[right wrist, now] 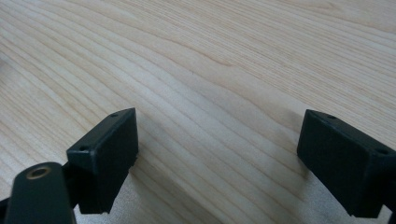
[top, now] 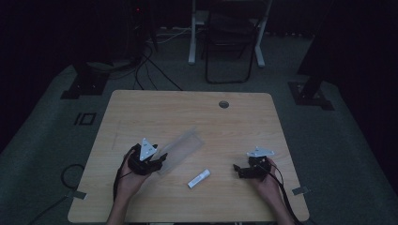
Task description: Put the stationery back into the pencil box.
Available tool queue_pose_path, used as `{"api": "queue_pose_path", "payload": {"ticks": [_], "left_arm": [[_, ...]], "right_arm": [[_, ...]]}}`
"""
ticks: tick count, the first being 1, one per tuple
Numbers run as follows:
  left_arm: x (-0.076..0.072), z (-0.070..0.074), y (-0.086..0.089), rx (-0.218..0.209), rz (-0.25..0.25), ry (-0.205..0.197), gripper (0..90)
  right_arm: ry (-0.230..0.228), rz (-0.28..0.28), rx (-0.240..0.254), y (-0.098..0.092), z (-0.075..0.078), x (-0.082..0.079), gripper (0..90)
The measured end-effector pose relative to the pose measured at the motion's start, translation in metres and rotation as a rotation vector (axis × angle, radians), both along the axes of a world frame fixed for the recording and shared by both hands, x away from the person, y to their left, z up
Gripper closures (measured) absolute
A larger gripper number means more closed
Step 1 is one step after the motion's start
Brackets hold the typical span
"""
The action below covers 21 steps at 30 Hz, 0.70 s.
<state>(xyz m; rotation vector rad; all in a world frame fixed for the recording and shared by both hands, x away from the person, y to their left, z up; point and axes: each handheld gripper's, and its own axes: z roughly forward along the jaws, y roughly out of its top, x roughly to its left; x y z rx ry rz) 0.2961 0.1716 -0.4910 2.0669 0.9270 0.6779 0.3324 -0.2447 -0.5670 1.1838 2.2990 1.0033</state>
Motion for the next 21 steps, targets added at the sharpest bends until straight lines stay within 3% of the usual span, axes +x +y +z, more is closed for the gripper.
{"api": "queue_pose_path", "payload": {"ticks": [9, 21], "left_arm": [[-0.013, 0.005, -0.011, -0.014, -0.037, -0.016, 47.5], [-0.023, 0.005, -0.026, -0.016, -0.091, -0.002, 48.0]], "right_arm": [[0.000, 0.000, 0.000, 0.000, 0.000, 0.000, 12.6], [0.000, 0.000, 0.000, 0.000, 0.000, 0.000, 12.6]]}}
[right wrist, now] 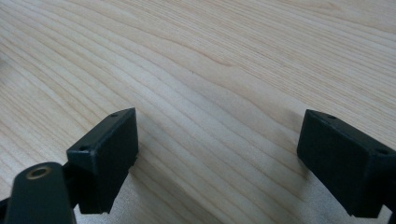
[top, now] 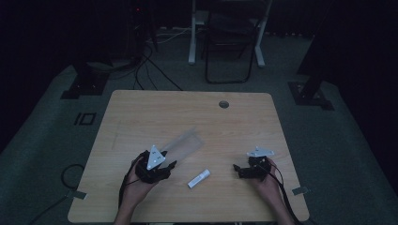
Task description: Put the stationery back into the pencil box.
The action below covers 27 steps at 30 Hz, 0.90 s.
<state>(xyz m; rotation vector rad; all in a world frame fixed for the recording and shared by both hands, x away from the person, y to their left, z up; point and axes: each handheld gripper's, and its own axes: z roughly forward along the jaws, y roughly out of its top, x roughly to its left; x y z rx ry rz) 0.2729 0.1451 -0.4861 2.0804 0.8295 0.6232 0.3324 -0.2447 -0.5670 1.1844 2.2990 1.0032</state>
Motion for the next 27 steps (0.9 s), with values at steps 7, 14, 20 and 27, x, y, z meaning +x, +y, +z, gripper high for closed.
{"api": "queue_pose_path", "payload": {"ticks": [7, 14, 20, 27], "left_arm": [[-0.002, -0.004, -0.009, 0.001, -0.031, 0.019, 48.0], [-0.002, -0.008, -0.019, 0.003, -0.059, 0.035, 48.2], [-0.003, -0.012, -0.024, -0.004, -0.072, 0.049, 48.1], [-0.005, -0.018, -0.035, -0.001, -0.107, 0.072, 48.0]], "right_arm": [[0.000, 0.000, 0.000, 0.000, 0.000, 0.000, 12.6], [0.000, 0.000, 0.000, 0.000, 0.000, 0.000, 12.6], [0.000, 0.000, 0.000, 0.000, 0.000, 0.000, 12.6], [0.000, 0.000, 0.000, 0.000, 0.000, 0.000, 12.6]]}}
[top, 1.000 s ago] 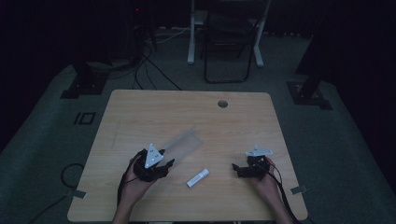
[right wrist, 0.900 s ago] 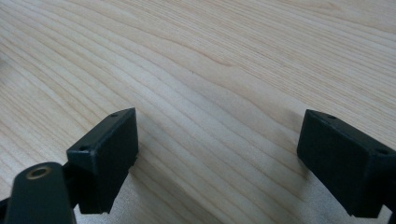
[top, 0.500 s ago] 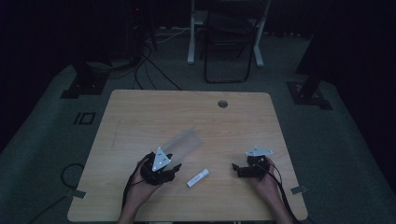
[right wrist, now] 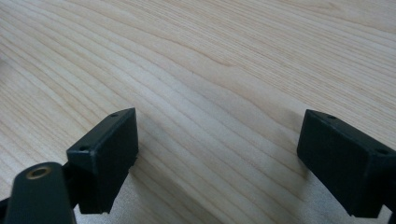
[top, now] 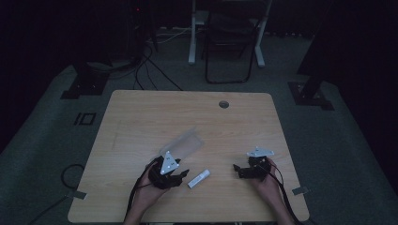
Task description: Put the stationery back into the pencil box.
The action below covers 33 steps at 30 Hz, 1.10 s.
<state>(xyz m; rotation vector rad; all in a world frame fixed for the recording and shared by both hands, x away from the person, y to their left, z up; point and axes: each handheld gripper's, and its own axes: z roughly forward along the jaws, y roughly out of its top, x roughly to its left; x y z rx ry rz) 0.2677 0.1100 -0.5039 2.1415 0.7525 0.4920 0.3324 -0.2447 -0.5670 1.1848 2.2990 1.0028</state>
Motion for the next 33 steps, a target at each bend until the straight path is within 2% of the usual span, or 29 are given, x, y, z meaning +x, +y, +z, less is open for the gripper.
{"api": "queue_pose_path", "payload": {"ticks": [33], "left_arm": [[-0.004, -0.025, -0.029, 0.046, -0.082, 0.084, 49.9]], "right_arm": [[0.000, 0.000, 0.000, 0.000, 0.000, 0.000, 12.6]]}}
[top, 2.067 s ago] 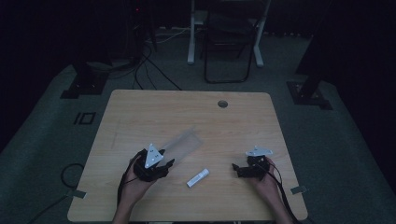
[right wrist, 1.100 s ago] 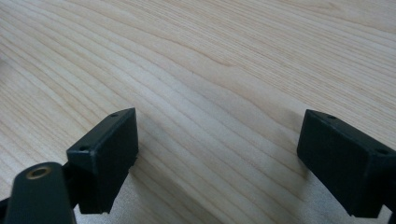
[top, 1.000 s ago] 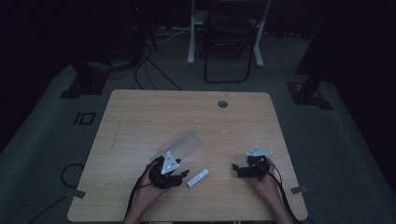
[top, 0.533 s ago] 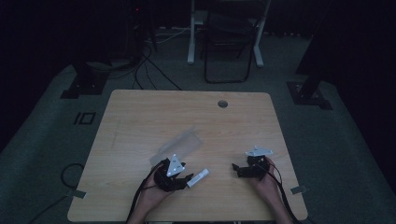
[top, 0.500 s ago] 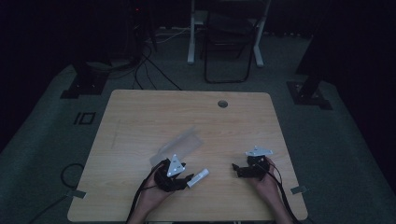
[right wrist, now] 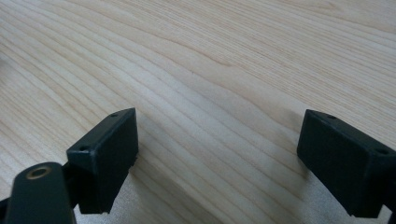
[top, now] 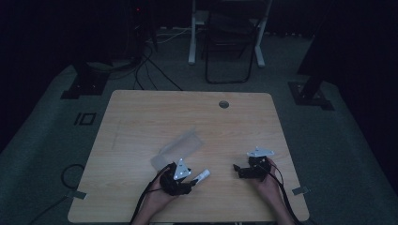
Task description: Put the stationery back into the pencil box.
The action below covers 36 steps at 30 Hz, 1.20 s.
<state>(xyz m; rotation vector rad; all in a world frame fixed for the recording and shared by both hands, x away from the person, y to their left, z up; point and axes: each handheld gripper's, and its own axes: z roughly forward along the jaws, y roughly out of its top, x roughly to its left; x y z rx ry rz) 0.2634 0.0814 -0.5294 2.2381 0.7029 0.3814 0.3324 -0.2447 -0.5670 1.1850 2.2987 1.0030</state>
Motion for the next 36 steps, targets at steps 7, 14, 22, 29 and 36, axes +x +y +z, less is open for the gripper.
{"api": "queue_pose_path", "payload": {"ticks": [7, 14, 22, 29, 36], "left_arm": [[0.001, -0.005, -0.001, 0.014, 0.011, 0.016, 50.4], [-0.001, -0.011, -0.005, 0.032, -0.004, 0.032, 50.5], [0.001, -0.015, -0.009, 0.049, -0.013, 0.042, 54.3], [0.001, -0.019, -0.010, 0.071, -0.019, 0.050, 62.6], [0.003, -0.020, -0.013, 0.084, -0.021, 0.058, 68.7]], "right_arm": [[0.000, 0.000, 0.000, 0.000, 0.000, 0.000, 12.6], [0.000, 0.000, 0.000, 0.000, 0.000, 0.000, 12.6], [0.000, 0.001, -0.001, 0.000, 0.000, 0.000, 12.7], [0.000, 0.000, -0.001, 0.000, 0.000, 0.000, 12.7], [0.000, 0.001, -0.001, 0.000, 0.000, 0.000, 12.7]]}}
